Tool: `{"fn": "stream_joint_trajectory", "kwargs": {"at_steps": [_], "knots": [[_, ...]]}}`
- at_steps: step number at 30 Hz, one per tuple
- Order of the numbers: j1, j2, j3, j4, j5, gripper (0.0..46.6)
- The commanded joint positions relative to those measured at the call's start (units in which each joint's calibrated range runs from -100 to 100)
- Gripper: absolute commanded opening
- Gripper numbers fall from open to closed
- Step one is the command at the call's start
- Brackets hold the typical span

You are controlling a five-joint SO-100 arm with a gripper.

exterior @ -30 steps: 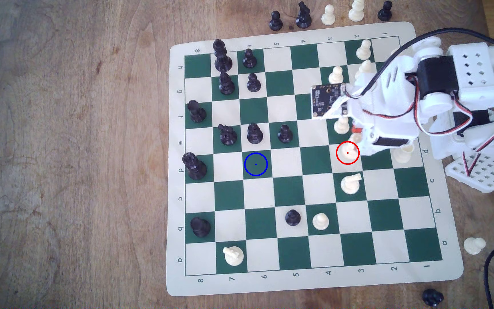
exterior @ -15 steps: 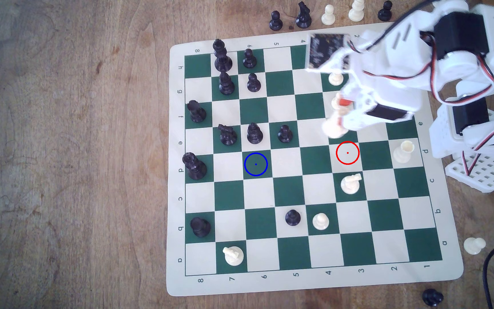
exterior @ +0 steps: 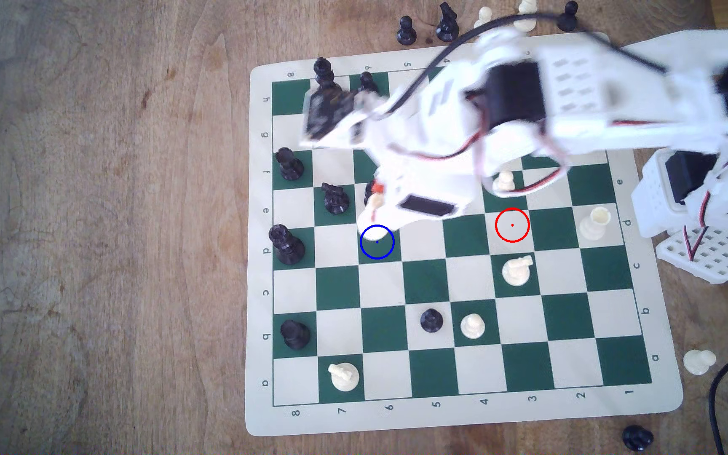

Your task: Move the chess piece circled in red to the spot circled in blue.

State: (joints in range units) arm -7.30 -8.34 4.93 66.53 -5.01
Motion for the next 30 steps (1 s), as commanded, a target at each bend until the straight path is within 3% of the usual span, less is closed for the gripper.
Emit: {"fn": "stream_joint_trajectory", "kwargs": {"at_steps": [1,12,30], "knots": [[1.0,3.5,-5.3,-3.6,-0.4,1.9],[1.9,10.6,-3.1,-8.0,-1.0,2.0],[0.7,10.7,3.1,-10.3,-1.8,2.0]]}}
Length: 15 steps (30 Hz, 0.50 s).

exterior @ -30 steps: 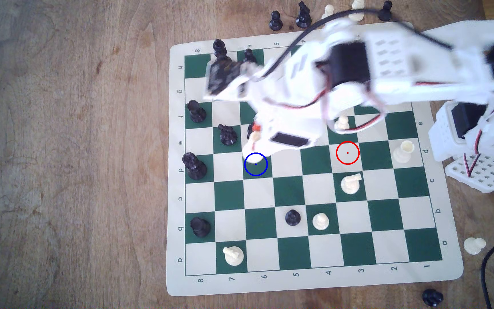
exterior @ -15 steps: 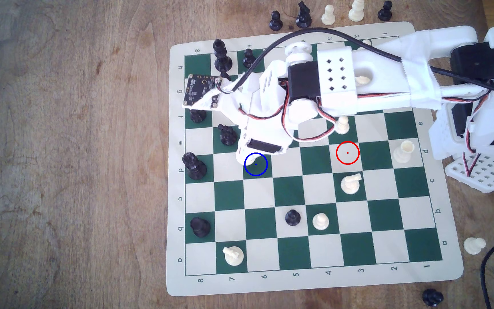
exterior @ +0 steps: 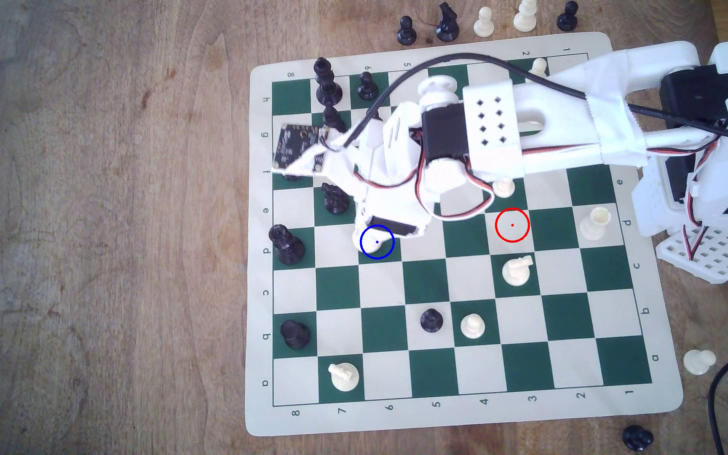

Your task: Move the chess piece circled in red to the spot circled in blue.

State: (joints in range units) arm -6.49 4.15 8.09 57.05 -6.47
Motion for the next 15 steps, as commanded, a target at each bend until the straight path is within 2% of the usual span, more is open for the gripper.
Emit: {"fn": "stream_joint_trajectory", "kwargs": {"at_steps": [1,8,15], "knots": [[-0.2,-1.9,0.3,-0.8,-0.3,2.0],[0.0,-2.0,1.8,-0.8,-0.3,2.0],[0.4,-1.9,2.1,-0.6,0.0,4.3]]}}
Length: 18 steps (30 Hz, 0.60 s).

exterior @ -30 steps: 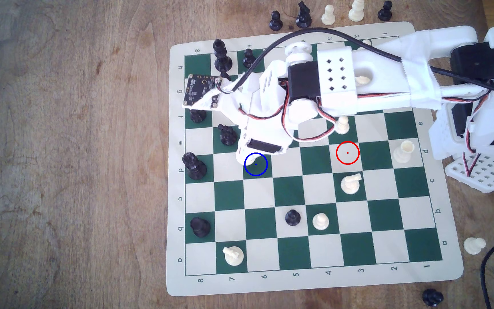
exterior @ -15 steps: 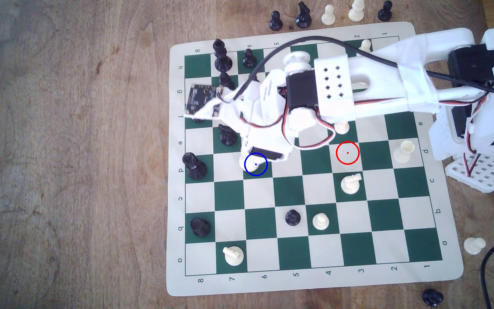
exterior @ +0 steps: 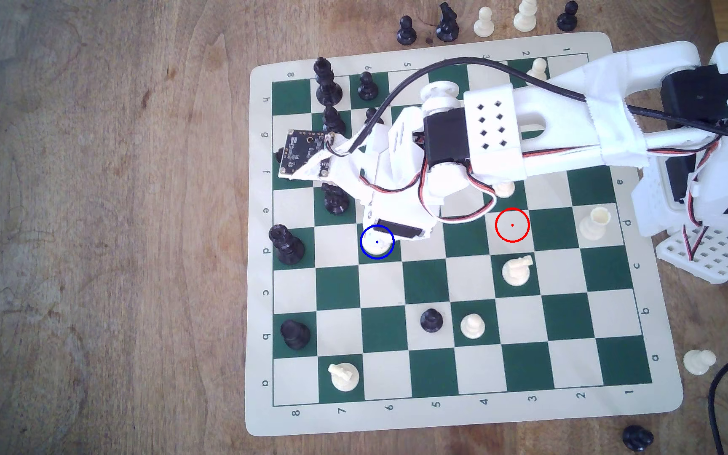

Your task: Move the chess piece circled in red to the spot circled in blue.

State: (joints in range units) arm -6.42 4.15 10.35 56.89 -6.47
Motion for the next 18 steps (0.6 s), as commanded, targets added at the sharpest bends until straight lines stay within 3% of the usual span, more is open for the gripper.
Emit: {"fn": "stream_joint_trajectory", "kwargs": {"at_steps": [1,6,18], "knots": [[0.4,-1.9,-0.2,-0.5,0.0,4.9],[1.6,-2.1,0.4,-1.6,-0.4,20.9],[2.6,-10.7,7.2,-1.3,0.0,28.1]]}}
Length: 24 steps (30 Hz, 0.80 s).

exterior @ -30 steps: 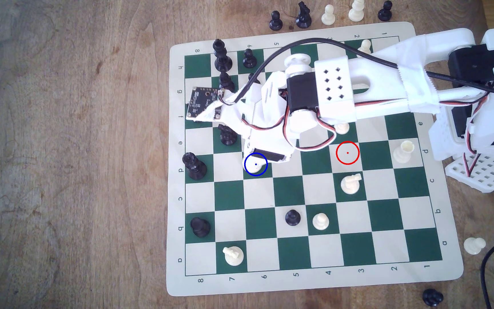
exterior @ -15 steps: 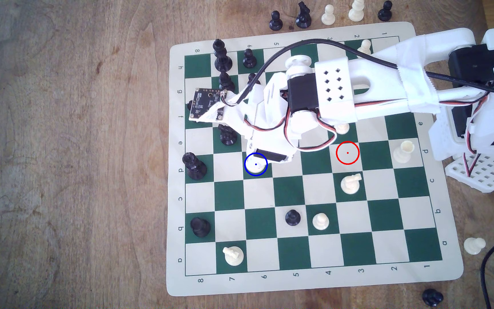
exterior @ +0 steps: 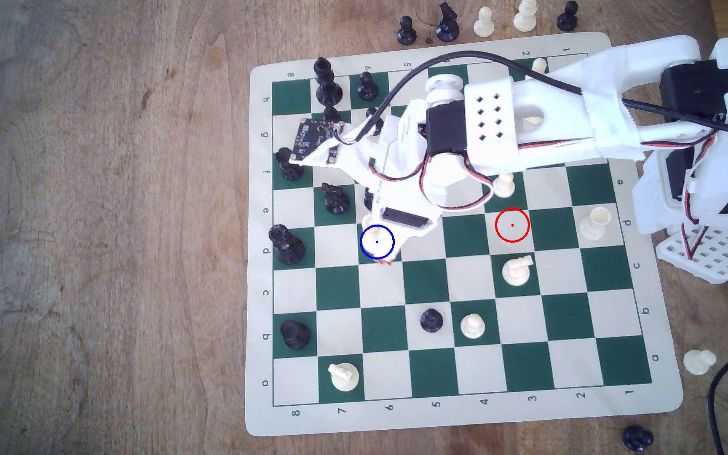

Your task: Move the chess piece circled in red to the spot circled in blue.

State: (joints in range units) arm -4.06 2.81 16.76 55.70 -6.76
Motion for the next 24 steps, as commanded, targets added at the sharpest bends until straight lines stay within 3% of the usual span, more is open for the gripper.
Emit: {"fn": "stream_joint_trajectory", "kwargs": {"at_steps": [1,18,24], "knots": [[0.3,-10.3,1.4,0.1,0.3,28.2],[-4.0,-44.6,29.2,0.5,2.3,29.9],[-5.3,-58.6,45.2,-6.7,4.0,27.9]]}}
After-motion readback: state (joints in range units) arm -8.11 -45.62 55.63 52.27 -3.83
